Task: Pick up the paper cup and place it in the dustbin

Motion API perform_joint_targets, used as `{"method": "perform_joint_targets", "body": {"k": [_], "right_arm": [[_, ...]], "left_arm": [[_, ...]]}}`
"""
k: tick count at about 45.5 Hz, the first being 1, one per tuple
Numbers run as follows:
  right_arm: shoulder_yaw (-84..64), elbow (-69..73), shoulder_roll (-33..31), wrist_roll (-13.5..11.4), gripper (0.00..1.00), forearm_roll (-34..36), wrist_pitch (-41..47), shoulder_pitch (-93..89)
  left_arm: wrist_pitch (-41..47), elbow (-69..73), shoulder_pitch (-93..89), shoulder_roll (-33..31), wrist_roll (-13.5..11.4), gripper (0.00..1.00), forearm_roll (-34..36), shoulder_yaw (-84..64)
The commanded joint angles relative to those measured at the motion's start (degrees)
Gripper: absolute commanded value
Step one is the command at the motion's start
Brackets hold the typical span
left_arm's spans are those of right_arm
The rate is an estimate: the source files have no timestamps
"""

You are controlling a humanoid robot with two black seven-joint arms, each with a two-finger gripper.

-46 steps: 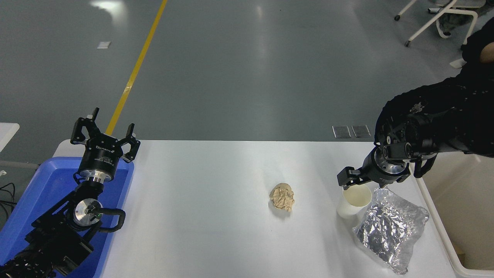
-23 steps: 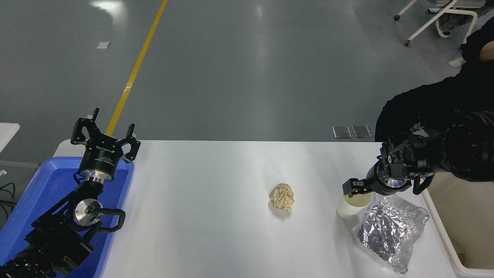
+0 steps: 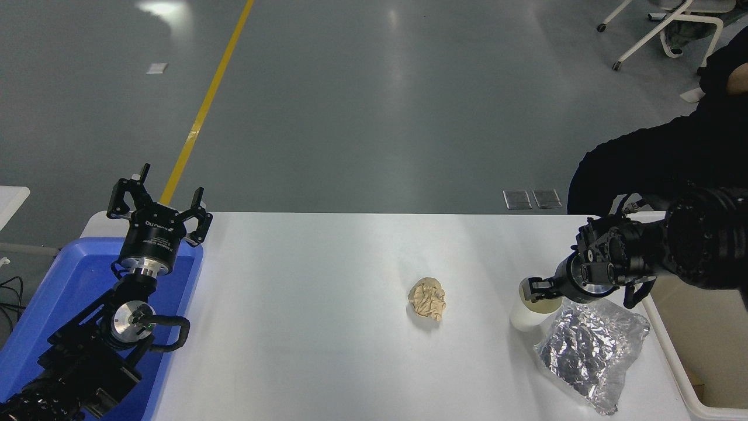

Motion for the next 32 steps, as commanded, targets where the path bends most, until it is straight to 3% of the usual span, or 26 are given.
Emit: {"method": "perform_joint_targets", "body": {"k": [1,12,22,32], "right_arm": [[-0.3,0.1,-0.1,1.9,0.0,-0.2,-0.5,1.2],[-0.5,0.3,-0.3,3.5,0.0,-0.5,-0.5,3.6],[-0.4,2.3,-3.7,6.4,0.0,-0.5,0.3,9.6],[0.2,4.4,-10.6,12.0,0.0,-3.4,4.1,18.6]], "left_arm": [[0.0,0.0,0.0,0.0,0.0,0.98,0.0,0.0],[-0.1,0.0,0.0,0.0,0.0,0.98,0.0,0.0],[-0.1,0.0,0.0,0.0,0.0,0.98,0.0,0.0],[0.0,0.0,0.0,0.0,0.0,0.98,0.0,0.0]]}}
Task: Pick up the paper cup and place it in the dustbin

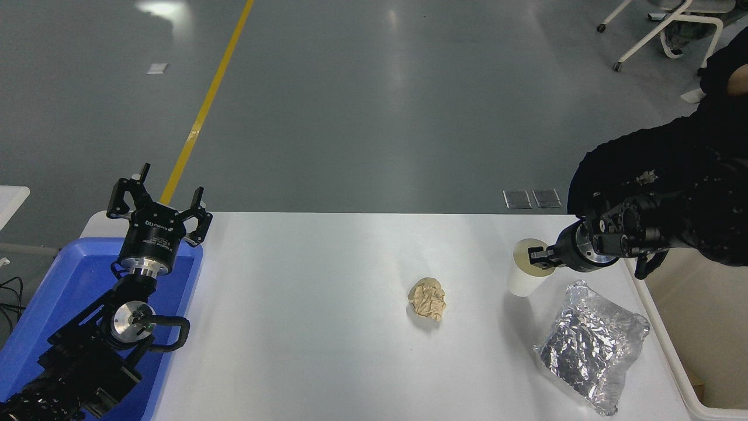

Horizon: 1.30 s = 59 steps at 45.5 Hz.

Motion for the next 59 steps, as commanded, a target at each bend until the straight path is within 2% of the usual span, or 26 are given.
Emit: {"method": "perform_joint_targets", "body": {"k": [1,10,21,37,59], "right_arm": [[0.7,2.2,-6.5,5.3,0.0,-2.9,3.6,9.4],[2.1,6.6,-12.7,5.9,0.0,-3.7,7.1,20.2],[2.0,8.2,-17.1,5.8,0.0,-3.7,11.9,29.8],[1.1,8.9,-18.6,5.9,0.0,-3.7,14.0,35.0],[0.8,6.0,-19.8,5.2,0.0,-3.0,13.0,30.8]], "left_arm": [[0.0,0.0,0.0,0.0,0.0,0.98,0.0,0.0],[0.0,-0.1,0.0,0.0,0.0,0.98,0.0,0.0],[0.0,0.0,0.0,0.0,0.0,0.98,0.0,0.0],[0.0,0.0,0.0,0.0,0.0,0.98,0.0,0.0],[0.0,0.0,0.0,0.0,0.0,0.98,0.0,0.0]]}}
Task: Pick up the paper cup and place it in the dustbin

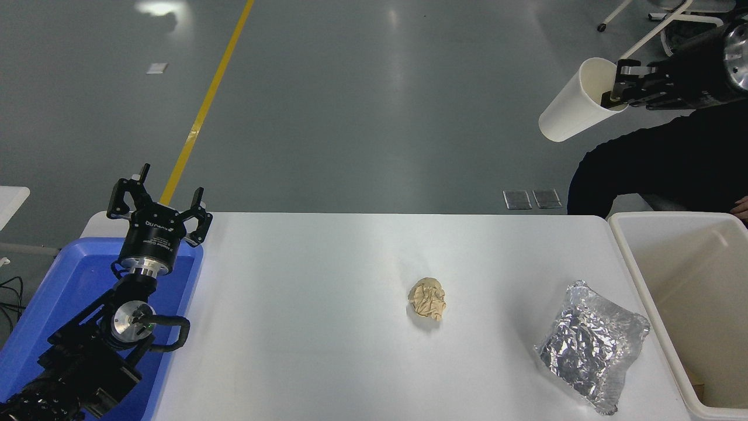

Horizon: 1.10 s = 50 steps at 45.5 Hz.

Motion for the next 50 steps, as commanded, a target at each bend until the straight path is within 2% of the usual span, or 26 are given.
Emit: {"method": "perform_joint_targets", "body": {"k": [1,10,18,25,34,42,50], "right_arm": [[-0.2,-3.1,-1.6,-0.5,0.0,0.7,-0.6,-3.3],[-0.1,-14.3,-4.2,-0.6,0.0,2.4,-1.8,-12.3],[-0.4,-28.1,-5.3,-1.0,0.0,10.1,-2.8,-25.3],[0.0,-36.7,-6.2,-2.0,0.0,14.2,-5.4,-35.2],[0.8,-42.6,-7.7,-5.7,0.0,22.7,-10.4,-45.4],[1.7,-44.9,-8.2,-7.7,0.0,28.5,-15.7,-53.6],[7.5,-45.4,-9.0,-12.7,0.0,32.3,-21.1,-60.3]], "left_arm": [[0.0,0.0,0.0,0.0,0.0,0.98,0.0,0.0],[0.0,0.0,0.0,0.0,0.0,0.98,0.0,0.0],[0.0,0.0,0.0,0.0,0.0,0.98,0.0,0.0],[-0.1,0.0,0.0,0.0,0.0,0.98,0.0,0.0],[0.0,0.0,0.0,0.0,0.0,0.98,0.0,0.0],[-0.1,0.0,0.0,0.0,0.0,0.98,0.0,0.0],[-0.1,0.0,0.0,0.0,0.0,0.98,0.0,0.0]]}}
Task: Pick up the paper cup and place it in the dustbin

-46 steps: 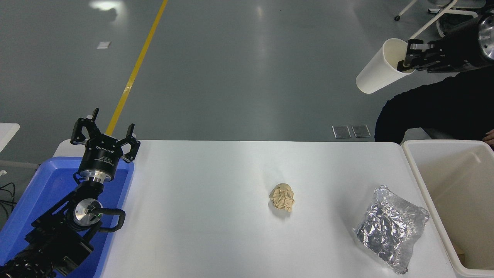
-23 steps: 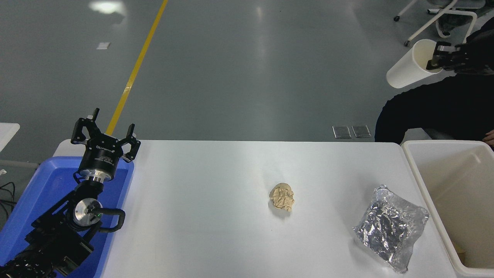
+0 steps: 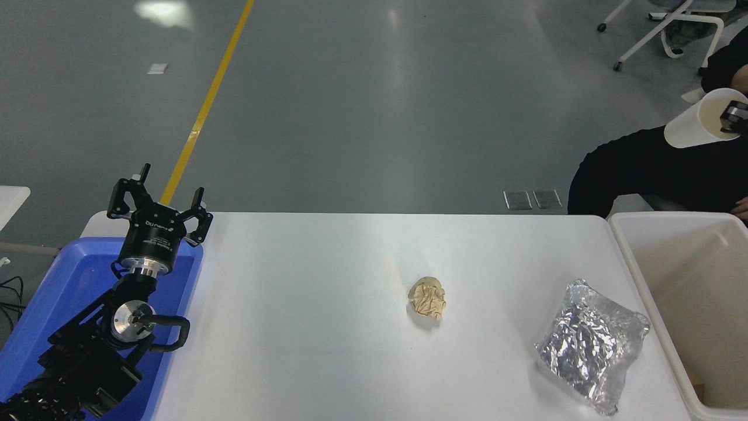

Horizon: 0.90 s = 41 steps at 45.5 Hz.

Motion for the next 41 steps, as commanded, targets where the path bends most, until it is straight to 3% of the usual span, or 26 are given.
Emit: {"method": "perform_joint_targets", "body": {"k": [1,5,17,41], "right_arm": [[6.2,-2.8,-1.2,-5.9,0.0,6.8,-7.6,-11.1],[10.3,-2.8,-1.2,-7.4,0.0,7.2,-10.3,-14.8],[24.2,-2.9,-0.5,-7.5,0.0,7.2,-15.6,-28.7],[27.3,-5.9,1.5,-7.5,0.0,7.1,-16.1,-34.3]], "left_arm": [[0.0,0.0,0.0,0.0,0.0,0.98,0.0,0.0],[0.0,0.0,0.0,0.0,0.0,0.98,0.0,0.0],[0.0,0.0,0.0,0.0,0.0,0.98,0.0,0.0],[0.0,0.0,0.0,0.0,0.0,0.98,0.0,0.0]]}}
